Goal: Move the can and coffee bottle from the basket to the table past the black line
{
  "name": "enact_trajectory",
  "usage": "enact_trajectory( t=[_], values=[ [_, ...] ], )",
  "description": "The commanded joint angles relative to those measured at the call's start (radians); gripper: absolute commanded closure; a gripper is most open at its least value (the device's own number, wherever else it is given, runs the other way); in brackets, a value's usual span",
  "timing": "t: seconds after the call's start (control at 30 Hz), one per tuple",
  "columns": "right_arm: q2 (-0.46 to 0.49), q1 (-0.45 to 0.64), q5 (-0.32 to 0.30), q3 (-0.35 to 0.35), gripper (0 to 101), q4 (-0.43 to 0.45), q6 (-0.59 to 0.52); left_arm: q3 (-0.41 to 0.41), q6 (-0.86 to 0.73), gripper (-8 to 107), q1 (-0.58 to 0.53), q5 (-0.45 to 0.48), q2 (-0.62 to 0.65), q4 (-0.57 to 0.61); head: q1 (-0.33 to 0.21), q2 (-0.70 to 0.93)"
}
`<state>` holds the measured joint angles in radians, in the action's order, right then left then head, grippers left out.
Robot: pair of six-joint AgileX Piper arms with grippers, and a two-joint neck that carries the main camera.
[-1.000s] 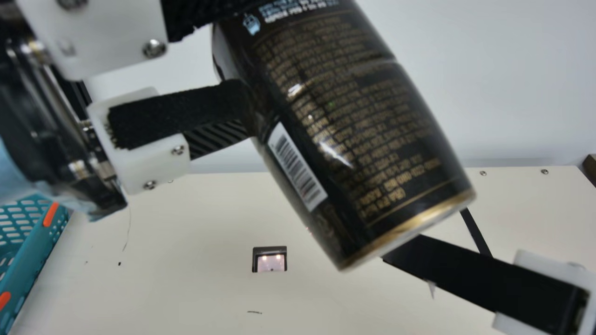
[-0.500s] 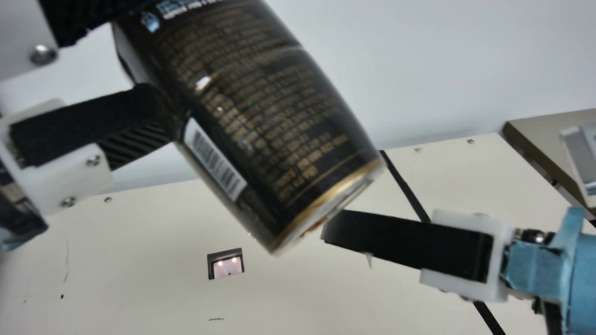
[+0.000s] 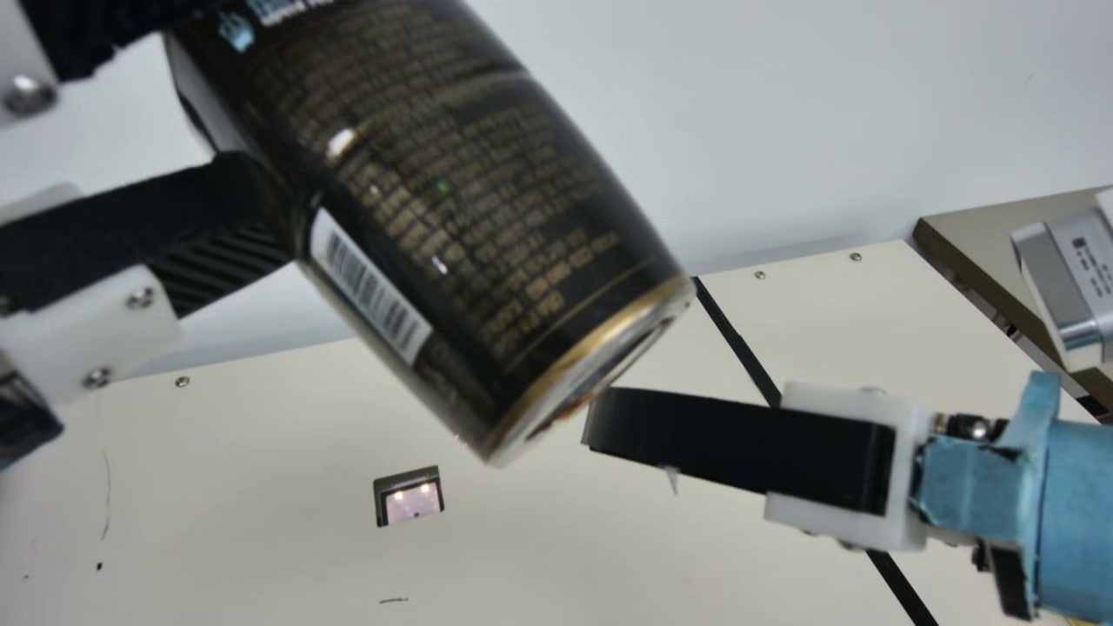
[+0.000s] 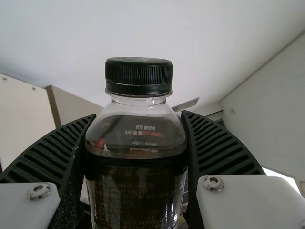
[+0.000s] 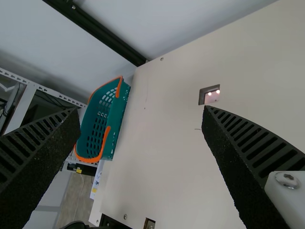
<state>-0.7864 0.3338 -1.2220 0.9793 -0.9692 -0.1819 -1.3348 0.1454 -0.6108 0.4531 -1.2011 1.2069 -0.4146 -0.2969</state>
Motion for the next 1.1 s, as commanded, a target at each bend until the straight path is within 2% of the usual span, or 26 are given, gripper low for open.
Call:
enact_trajectory(
  t=[0.0, 0.2, 1.07],
  values=[
    [0.0, 0.0, 0.0, 0.0, 0, 0.0, 0.0, -0.01, -0.01, 89, -0.003, -0.003, -0.003, 0.029, -0.004, -0.017],
    [0.0, 0.0, 0.0, 0.0, 0, 0.0, 0.0, -0.036, -0.048, 89, -0.017, -0.024, -0.016, 0.11, -0.004, -0.017],
    [0.0, 0.0, 0.0, 0.0, 0, 0.0, 0.0, -0.022, -0.059, 89, -0.028, -0.031, -0.022, 0.098, -0.004, -0.017]
  ],
)
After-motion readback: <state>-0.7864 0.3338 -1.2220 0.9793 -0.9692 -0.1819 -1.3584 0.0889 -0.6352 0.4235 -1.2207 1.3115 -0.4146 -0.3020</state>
